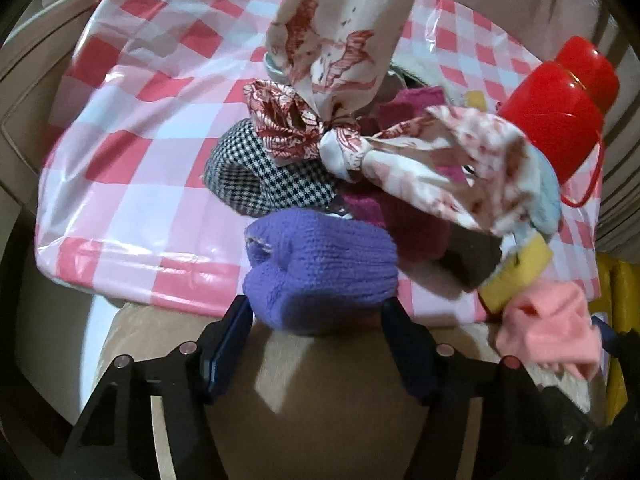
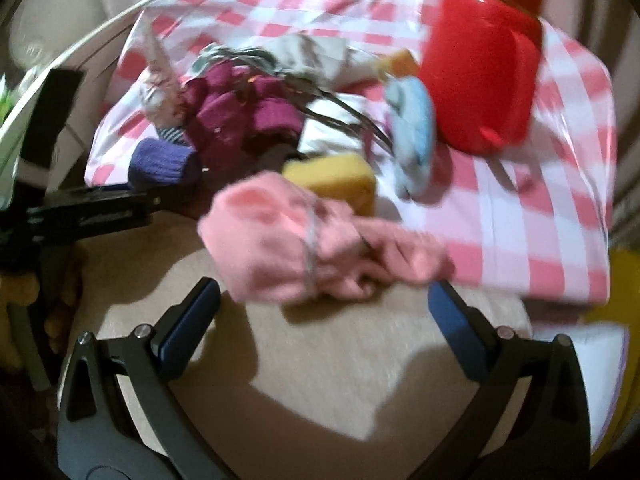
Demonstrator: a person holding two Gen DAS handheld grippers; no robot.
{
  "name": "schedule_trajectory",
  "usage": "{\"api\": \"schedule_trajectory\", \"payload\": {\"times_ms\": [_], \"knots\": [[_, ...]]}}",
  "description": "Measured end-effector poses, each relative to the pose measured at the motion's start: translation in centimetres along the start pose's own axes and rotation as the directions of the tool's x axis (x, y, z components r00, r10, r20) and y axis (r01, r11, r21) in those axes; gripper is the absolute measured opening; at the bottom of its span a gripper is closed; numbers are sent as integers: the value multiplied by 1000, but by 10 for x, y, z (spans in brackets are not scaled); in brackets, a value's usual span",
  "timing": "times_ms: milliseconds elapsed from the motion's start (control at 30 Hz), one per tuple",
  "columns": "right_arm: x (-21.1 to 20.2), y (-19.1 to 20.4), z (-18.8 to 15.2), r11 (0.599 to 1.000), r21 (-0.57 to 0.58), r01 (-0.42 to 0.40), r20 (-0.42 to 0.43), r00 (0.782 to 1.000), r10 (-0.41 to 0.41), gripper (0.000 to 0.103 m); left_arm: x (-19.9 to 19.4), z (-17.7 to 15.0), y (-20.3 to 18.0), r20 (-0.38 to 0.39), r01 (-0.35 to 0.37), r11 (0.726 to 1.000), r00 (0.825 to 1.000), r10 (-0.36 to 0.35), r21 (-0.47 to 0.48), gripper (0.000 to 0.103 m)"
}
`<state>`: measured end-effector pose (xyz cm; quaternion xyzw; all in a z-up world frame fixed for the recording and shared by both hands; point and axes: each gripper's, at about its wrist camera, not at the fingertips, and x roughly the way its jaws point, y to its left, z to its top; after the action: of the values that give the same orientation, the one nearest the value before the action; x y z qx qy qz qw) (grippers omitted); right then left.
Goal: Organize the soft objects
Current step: 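Grasp the pink sock with the right tool while the left tool grasps the purple knit mitten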
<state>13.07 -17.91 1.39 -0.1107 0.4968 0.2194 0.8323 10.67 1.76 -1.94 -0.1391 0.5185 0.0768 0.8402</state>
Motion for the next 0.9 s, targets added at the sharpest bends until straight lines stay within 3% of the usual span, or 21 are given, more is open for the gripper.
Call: {"api": "schedule_trajectory", "payload": {"times_ms": [167,200,333,467,500,567,600,900], "knots": [[13,2,19,999,-26,-40,-23,999,39,102,-4,-8,-3,18,-7,1000,1000,7,16,51],[15,1,22,998,-22,-58,-19,998,57,99,-5,-11,-2,21,2,1000,1000,-2,11,42],[20,-2,18,995,-4,-97,-21,995,97,60,-11,-16,-1,28,17,1000,999,-17,0,39],[16,-6,11,990,17,-138,1,990,138,44,-16,-16,0,52,57,998,997,-57,0,39],[16,-6,9,989,23,-146,7,989,146,38,-18,-15,1,63,64,998,996,-63,-6,42],[11,-10,5,986,43,-163,21,987,162,36,-20,-14,3,71,87,996,994,-86,-16,62],[9,-12,3,983,54,-178,30,984,176,35,-21,-13,3,74,88,996,993,-86,-17,77],[-22,-15,-13,975,64,-212,96,974,205,33,-16,8,-14,47,40,999,998,-42,33,79]]}}
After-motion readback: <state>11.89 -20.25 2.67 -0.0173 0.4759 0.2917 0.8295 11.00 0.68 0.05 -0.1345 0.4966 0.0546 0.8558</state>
